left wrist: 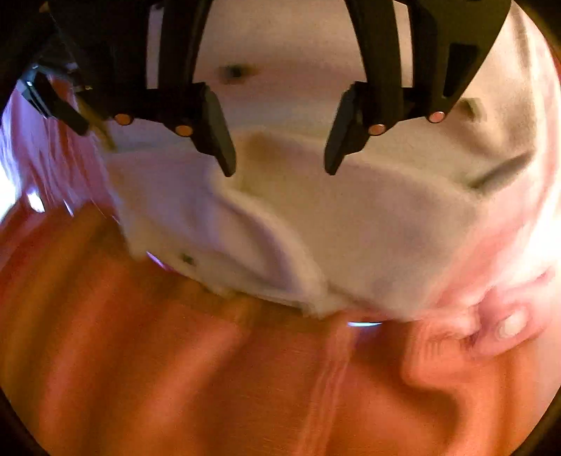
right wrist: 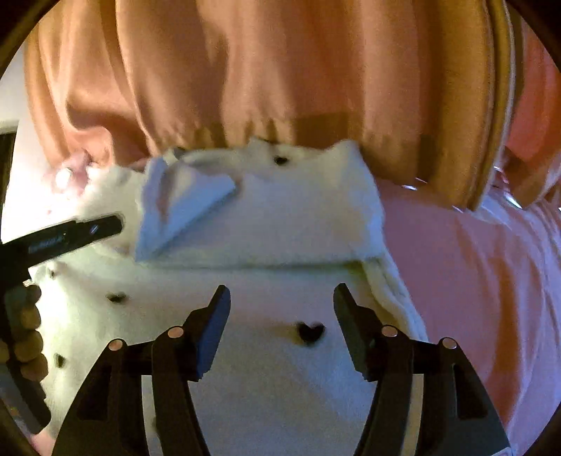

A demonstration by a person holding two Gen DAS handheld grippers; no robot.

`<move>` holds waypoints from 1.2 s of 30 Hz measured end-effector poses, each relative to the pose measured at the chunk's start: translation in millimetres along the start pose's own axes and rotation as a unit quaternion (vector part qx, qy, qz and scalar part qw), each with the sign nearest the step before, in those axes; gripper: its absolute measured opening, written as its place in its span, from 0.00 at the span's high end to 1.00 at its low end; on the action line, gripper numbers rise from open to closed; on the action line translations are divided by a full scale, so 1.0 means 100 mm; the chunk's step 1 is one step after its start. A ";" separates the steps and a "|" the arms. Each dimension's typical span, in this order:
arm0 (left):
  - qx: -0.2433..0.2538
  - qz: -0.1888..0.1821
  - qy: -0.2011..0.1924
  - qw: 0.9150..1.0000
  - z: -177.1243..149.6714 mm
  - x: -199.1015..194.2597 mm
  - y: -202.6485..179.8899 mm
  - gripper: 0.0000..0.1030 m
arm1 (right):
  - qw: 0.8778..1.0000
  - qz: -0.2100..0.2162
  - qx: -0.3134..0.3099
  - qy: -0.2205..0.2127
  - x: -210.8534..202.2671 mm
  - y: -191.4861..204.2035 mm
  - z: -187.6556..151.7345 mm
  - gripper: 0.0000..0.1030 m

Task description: Fold small clothes

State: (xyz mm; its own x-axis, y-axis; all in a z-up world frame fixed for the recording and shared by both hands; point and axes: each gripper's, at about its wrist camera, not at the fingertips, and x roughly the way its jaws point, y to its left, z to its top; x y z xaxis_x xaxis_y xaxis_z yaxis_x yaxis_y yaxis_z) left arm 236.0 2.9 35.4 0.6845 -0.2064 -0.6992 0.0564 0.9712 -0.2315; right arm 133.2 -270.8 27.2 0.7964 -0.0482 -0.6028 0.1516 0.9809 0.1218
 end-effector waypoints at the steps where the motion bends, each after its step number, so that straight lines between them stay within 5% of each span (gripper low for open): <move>1: -0.031 0.023 -0.015 0.999 0.04 0.00 0.19 0.46 | 1.000 0.015 0.006 0.001 0.03 0.01 0.08 0.37; 3: -0.097 0.070 -0.019 0.993 0.14 0.04 0.68 0.42 | 0.999 0.037 0.024 0.006 0.15 0.09 0.25 0.37; 7: -0.194 0.073 -0.004 0.978 0.14 0.21 1.26 0.42 | 0.999 0.036 -0.023 0.012 0.43 0.61 0.60 0.36; 13: -0.149 0.090 0.009 0.985 0.16 0.45 1.22 0.42 | 0.988 -0.010 -0.131 0.079 1.28 1.45 0.81 0.37; 15: -0.151 0.085 0.011 0.985 0.15 0.46 1.20 0.42 | 0.987 -0.011 -0.131 0.096 1.47 1.48 0.83 0.82; 16: -0.154 0.079 0.012 0.985 0.14 0.43 1.24 0.42 | 0.990 -0.005 -0.114 0.084 1.42 1.43 0.89 0.91; 19: -0.164 0.065 0.017 0.984 0.12 0.33 1.32 0.42 | 0.999 0.037 0.026 0.003 0.87 0.85 1.05 0.93; 22: -0.173 0.054 0.018 0.983 0.09 0.24 1.32 0.42 | 0.992 0.006 0.123 -0.040 0.41 0.13 0.84 0.92; 25: -0.176 0.022 0.023 0.984 0.11 0.21 1.21 0.41 | 0.988 -0.029 0.150 0.016 0.48 -0.37 0.45 0.74; 27: -0.187 -0.005 0.037 0.982 0.10 0.25 1.14 0.37 | 0.982 -0.003 0.179 0.052 0.58 -0.59 0.29 0.68; 32: -0.243 -0.048 0.042 0.968 0.08 0.40 1.15 0.32 | 0.962 0.066 0.262 0.039 0.65 -0.90 0.34 0.43; 34: -0.247 -0.045 0.035 0.967 0.13 0.43 1.18 0.35 | 0.960 0.067 0.267 0.044 0.77 -0.90 0.43 0.43; 35: -0.248 -0.040 0.032 0.968 0.16 0.45 1.21 0.44 | 0.963 0.061 0.259 0.048 0.84 -0.84 0.50 0.50; 36: -0.245 -0.033 0.030 0.968 0.19 0.46 1.22 0.59 | 0.970 0.042 0.231 0.058 0.88 -0.74 0.56 0.77</move>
State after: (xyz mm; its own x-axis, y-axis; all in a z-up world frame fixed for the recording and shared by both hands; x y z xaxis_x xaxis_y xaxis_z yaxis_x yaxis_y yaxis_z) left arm 288.2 114.4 -12.0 0.6467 -0.2871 -0.7066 -0.2635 0.7853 -0.5602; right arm 225.0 -357.9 8.7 0.7493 0.0757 -0.6579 0.3569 0.7906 0.4975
